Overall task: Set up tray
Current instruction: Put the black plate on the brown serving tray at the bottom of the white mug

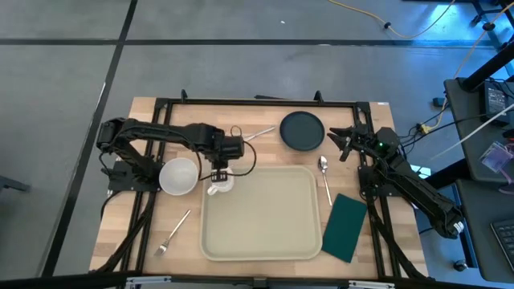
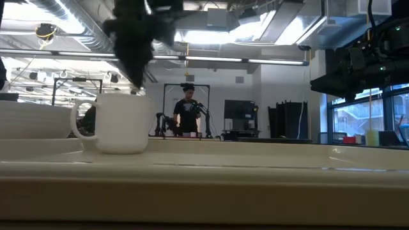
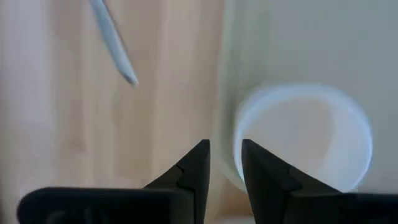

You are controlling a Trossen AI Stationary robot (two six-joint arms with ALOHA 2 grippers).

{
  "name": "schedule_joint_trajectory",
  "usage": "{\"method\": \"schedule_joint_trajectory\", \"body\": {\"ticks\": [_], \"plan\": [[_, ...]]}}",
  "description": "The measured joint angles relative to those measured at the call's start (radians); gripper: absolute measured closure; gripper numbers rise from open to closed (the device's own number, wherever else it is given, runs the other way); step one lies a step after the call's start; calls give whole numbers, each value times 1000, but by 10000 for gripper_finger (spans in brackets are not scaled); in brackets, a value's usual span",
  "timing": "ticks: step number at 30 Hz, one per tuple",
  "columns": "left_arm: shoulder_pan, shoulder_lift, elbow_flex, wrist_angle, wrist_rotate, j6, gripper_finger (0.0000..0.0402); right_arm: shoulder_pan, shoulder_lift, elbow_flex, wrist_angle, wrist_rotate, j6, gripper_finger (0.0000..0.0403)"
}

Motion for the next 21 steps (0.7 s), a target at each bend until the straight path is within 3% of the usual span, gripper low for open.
{"method": "schedule_joint_trajectory", "body": {"ticks": [3, 5, 12, 21], "plan": [[29, 0, 46, 149, -101, 77, 311, 0, 0, 0, 0, 0, 0, 274], [57, 4, 57, 298, -116, 170, 308, 0, 0, 0, 0, 0, 0, 274], [134, 53, 56, 649, 48, 472, 286, 0, 0, 0, 0, 0, 0, 274], [152, 203, 56, 902, 79, 678, 259, 0, 1, 1, 0, 17, -29, 274]]}}
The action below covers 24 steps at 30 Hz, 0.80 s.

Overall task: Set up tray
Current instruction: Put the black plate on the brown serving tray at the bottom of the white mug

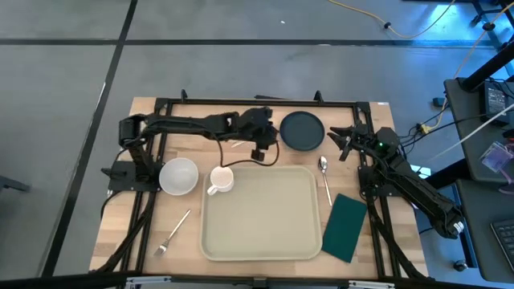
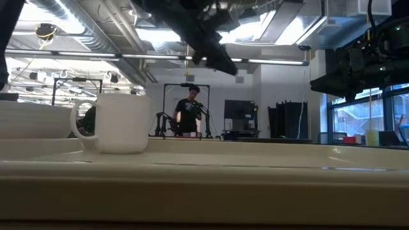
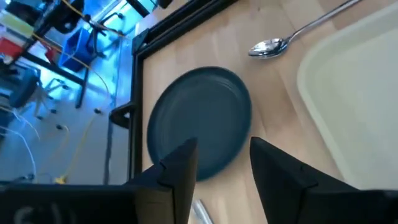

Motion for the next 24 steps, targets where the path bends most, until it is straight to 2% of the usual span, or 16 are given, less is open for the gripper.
{"method": "schedule_joint_trajectory", "body": {"ticks": [4, 10, 17, 24], "plan": [[3, 85, 34, 69, -1, 35, 260, 0, 0, 0, 0, 6, -1, 274], [10, 264, 191, 43, 112, 21, 276, 0, 0, 0, -4, 36, 1, 274], [14, 451, 386, -89, 114, 27, 282, 0, 1, 0, -4, 41, 4, 274], [18, 545, 458, -129, 102, 8, 268, 0, 6, 0, -6, 42, 2, 274]]}}
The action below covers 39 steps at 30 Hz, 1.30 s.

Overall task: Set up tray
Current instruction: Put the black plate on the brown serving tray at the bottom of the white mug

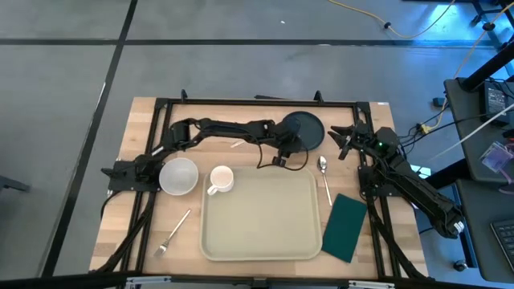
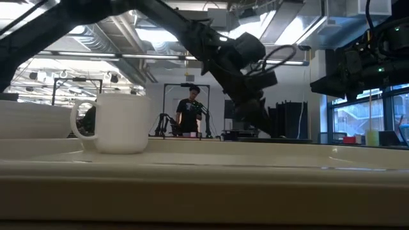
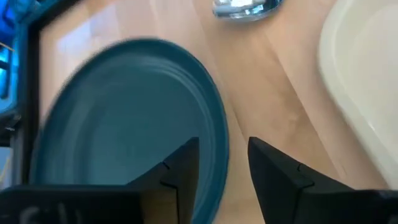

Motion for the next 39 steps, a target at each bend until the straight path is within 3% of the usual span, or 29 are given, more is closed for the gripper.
{"method": "schedule_joint_trajectory", "body": {"ticks": [8, 27, 39], "plan": [[22, 17, 1, 9, -68, -21, 266, 0, 0, 0, 0, 0, -3, 274], [41, 49, 2, -50, -80, -22, 283, 0, 0, 0, 0, 0, -3, 274], [42, 38, 5, -236, -266, -116, 294, 0, 0, 0, 0, 0, 0, 274]]}}
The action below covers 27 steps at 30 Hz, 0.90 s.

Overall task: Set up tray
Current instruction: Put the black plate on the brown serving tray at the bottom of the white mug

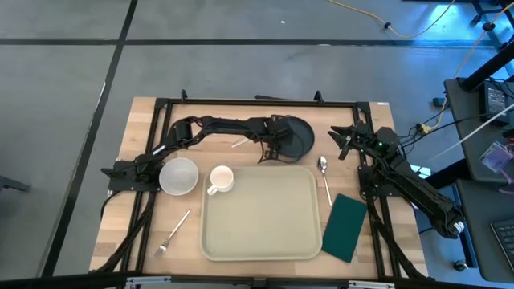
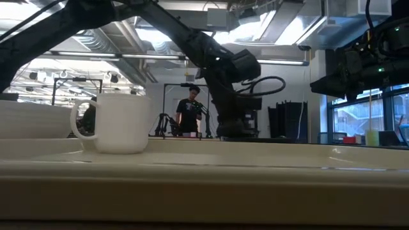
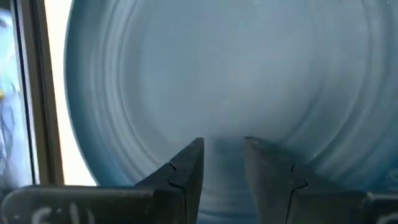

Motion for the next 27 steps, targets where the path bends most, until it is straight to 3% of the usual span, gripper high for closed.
{"method": "schedule_joint_trajectory", "body": {"ticks": [13, 17, 22, 27], "plan": [[0, -11, 1, -332, -21, -236, 331, 0, 0, 0, 0, 0, 0, 274], [-1, -12, 1, -356, -46, -240, 341, 0, 0, 0, 0, 0, 0, 274], [-3, -27, 35, -404, -167, -212, 333, 0, 0, 0, 0, 0, 0, 274], [-3, -114, 57, -409, -118, -145, 304, 0, 0, 0, 0, 0, 7, 274]]}}
